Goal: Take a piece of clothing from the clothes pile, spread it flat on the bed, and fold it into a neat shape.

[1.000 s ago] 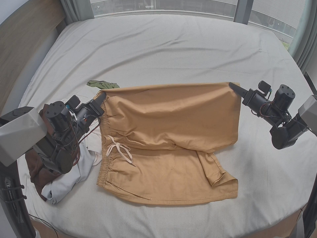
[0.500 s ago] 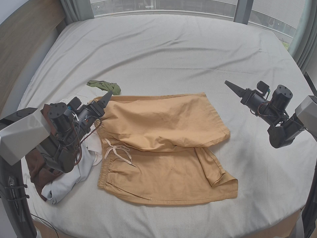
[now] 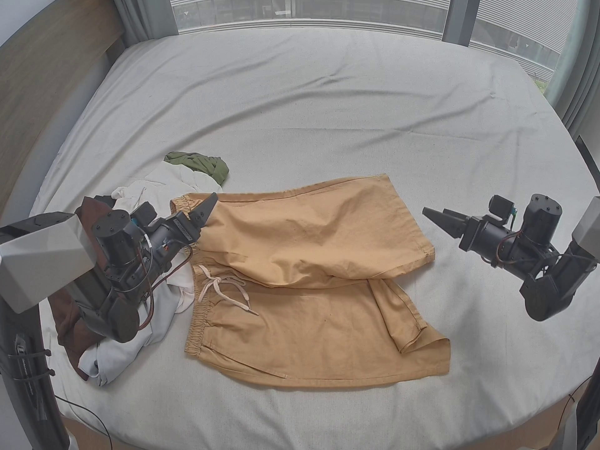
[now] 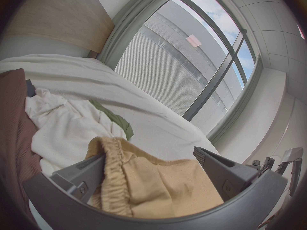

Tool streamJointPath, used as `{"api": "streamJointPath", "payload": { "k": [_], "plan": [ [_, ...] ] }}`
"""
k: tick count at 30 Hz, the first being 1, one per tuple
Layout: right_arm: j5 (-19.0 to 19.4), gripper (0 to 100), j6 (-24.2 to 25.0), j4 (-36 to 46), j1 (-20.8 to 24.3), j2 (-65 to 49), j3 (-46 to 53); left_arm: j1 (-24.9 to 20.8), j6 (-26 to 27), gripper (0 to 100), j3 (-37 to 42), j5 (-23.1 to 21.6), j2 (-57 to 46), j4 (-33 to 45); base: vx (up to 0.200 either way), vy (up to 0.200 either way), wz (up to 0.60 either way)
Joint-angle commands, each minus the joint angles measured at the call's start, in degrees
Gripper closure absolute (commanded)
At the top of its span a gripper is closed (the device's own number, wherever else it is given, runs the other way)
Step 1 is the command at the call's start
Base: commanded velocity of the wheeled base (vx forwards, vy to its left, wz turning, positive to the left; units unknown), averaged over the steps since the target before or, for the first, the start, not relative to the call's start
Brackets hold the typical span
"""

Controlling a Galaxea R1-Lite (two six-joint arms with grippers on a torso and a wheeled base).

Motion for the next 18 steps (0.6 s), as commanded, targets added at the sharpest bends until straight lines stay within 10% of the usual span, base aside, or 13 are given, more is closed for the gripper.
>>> {"api": "streamJointPath", "payload": {
  "k": [1,8,18],
  "plan": [
    [-0.1,0,-1.0,-0.5,1.3,-8.2,8.8,1.2,0.9,0,9.9,-2.6,-8.4,-0.2,0.0,0.0,0.0],
    [-0.1,0,-0.8,0.2,0.8,-9.8,10.1,1.4,1.2,0,20.9,-12.3,-17.5,0.2,0.0,0.0,0.0],
    [-0.1,0,-3.7,-0.5,1.3,-6.7,13.3,4.7,9.0,0,25.9,-13.2,-18.6,-0.1,0.0,0.0,0.0]
  ]
}}
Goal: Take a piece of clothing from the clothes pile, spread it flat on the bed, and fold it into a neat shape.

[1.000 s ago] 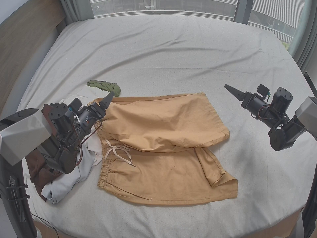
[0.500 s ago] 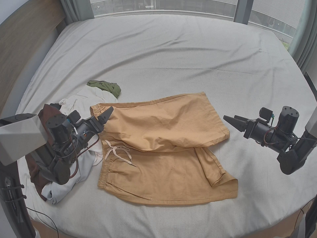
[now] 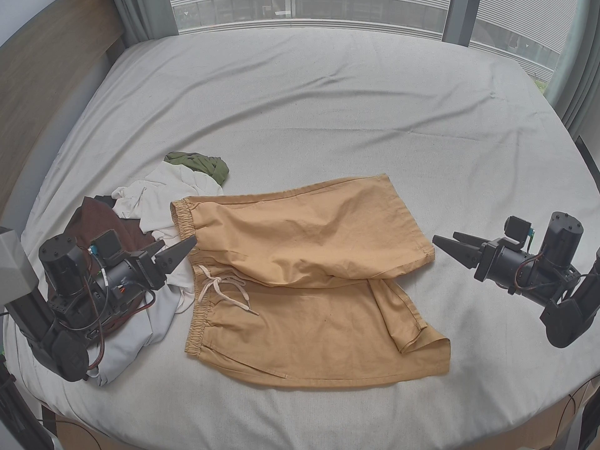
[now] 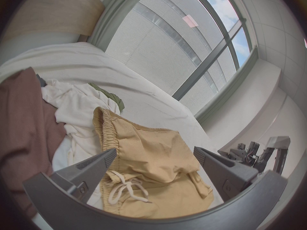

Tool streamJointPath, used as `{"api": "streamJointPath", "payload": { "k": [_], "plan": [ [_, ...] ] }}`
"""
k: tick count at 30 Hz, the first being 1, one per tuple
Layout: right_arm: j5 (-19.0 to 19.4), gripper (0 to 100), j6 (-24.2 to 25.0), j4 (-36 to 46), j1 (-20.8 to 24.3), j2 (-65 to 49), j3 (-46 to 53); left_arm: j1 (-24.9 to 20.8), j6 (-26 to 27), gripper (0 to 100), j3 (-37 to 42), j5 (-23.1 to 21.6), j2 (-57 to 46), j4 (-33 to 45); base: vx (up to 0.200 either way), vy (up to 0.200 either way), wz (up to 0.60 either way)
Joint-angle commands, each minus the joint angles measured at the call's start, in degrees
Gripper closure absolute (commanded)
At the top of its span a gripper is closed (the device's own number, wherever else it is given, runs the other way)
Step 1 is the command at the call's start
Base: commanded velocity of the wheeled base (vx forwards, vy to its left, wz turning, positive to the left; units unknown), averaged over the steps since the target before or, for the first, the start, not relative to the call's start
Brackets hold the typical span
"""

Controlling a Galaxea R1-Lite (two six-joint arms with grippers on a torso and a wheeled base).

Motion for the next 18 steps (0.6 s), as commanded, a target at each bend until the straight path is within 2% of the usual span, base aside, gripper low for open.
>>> {"api": "streamJointPath", "payload": {
  "k": [1,8,14,18],
  "plan": [
    [0.1,0,-1.0,-0.1,0.4,1.6,1.5,0.3,1.1,0,3.4,-0.5,-1.8,-0.1,0.0,0.0,0.0],
    [0.1,0,-2.0,-0.1,0.7,2.7,3.3,0.2,4.5,0,8.0,-3.0,-1.3,-0.1,0.0,0.0,0.0],
    [0.1,0,-2.0,-0.1,0.7,3.0,3.3,-0.8,4.7,0,10.1,-3.2,-1.1,-0.2,0.0,0.0,0.0],
    [0.1,0,-2.4,-0.1,1.2,3.8,4.3,-1.0,5.0,0,11.1,-5.4,-0.9,-0.2,0.0,0.0,0.0]
  ]
}}
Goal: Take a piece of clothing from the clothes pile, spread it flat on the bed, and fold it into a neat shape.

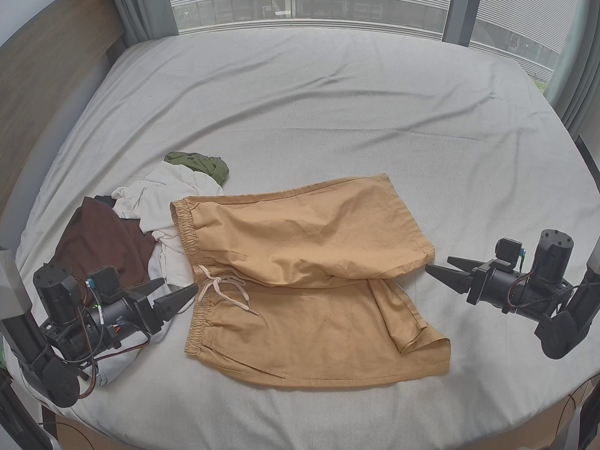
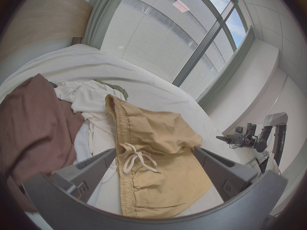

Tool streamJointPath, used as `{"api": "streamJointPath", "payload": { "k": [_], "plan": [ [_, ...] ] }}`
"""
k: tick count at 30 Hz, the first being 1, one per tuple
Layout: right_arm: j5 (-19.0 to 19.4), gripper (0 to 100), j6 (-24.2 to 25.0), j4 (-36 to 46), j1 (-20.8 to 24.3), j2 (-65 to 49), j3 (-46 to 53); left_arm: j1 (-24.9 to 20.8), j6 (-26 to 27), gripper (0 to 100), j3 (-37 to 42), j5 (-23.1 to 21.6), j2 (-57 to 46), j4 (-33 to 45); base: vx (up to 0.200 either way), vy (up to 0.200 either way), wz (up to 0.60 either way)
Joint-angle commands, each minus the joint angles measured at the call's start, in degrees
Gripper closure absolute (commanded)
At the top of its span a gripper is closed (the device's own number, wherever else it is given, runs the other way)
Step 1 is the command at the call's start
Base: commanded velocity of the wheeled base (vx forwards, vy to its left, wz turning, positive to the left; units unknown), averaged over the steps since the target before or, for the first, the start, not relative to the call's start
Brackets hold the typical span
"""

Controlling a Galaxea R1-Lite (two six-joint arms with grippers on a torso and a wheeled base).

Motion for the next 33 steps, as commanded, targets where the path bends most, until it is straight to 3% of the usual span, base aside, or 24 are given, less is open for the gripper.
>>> {"api": "streamJointPath", "payload": {
  "k": [1,11,17,22,33],
  "plan": [
    [0.0,0,-0.4,0.0,0.7,1.0,1.1,-0.1,0.1,0,1.0,-1.2,0.6,0.0,0.0,0.0,0.0],
    [-0.3,0,-2.1,-1.4,3.1,6.3,2.1,0.1,1.1,0,4.2,-6.0,0.9,-0.1,0.0,0.0,0.0],
    [-2.6,0,-2.1,-7.5,3.6,11.8,2.8,-0.1,4.2,0,4.4,-5.9,2.8,-0.1,0.0,0.0,0.0],
    [-2.6,0,-2.2,-6.8,4.6,12.5,4.6,0.4,7.0,0,3.7,-5.8,5.6,-0.2,0.0,0.0,0.0],
    [-2.7,0,-2.4,-6.6,5.4,13.9,6.8,0.3,7.0,0,4.1,-5.8,5.4,-0.2,0.0,0.0,0.0]
  ]
}}
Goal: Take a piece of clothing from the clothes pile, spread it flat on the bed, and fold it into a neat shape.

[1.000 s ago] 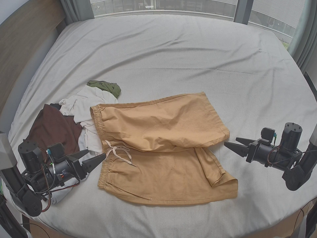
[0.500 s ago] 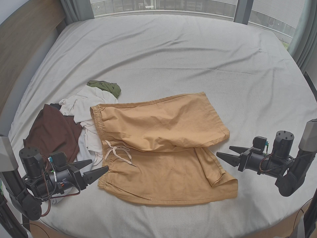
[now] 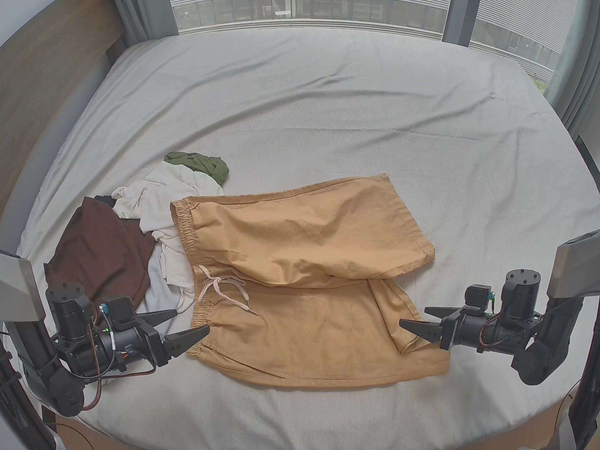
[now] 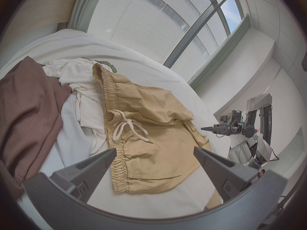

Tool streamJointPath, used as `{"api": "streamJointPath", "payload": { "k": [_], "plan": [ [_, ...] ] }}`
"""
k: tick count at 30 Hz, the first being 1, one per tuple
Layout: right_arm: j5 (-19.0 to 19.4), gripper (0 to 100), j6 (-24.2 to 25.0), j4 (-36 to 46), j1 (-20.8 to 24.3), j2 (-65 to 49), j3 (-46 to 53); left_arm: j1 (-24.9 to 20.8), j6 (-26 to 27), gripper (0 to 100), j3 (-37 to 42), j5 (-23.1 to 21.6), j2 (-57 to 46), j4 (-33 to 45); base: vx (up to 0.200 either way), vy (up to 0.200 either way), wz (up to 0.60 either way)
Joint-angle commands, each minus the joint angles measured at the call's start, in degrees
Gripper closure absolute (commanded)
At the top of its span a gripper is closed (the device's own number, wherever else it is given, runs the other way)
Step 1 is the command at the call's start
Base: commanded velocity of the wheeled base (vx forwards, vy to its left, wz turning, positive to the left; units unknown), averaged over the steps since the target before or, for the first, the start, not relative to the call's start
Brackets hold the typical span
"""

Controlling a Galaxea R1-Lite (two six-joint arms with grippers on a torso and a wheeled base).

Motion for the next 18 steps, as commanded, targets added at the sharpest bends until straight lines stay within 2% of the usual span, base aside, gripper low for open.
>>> {"api": "streamJointPath", "payload": {
  "k": [1,10,11,18],
  "plan": [
    [0.1,0,-0.1,0.0,0.2,1.2,0.9,-0.1,0.0,0,0.1,0.0,0.3,0.0,0.0,0.0,0.0],
    [-0.2,0,-0.1,-0.1,0.9,2.7,0.8,-0.4,0.0,0,0.2,0.0,0.2,0.0,0.0,0.0,0.0],
    [-0.1,100,-0.1,-0.1,0.9,2.9,0.7,-0.4,0.1,0,0.2,-0.1,0.1,0.0,0.0,0.0,0.0],
    [-1.3,100,-0.1,-0.5,0.9,4.3,0.2,-0.6,0.2,0,0.3,-0.1,0.1,0.0,0.0,0.0,0.0]
  ]
}}
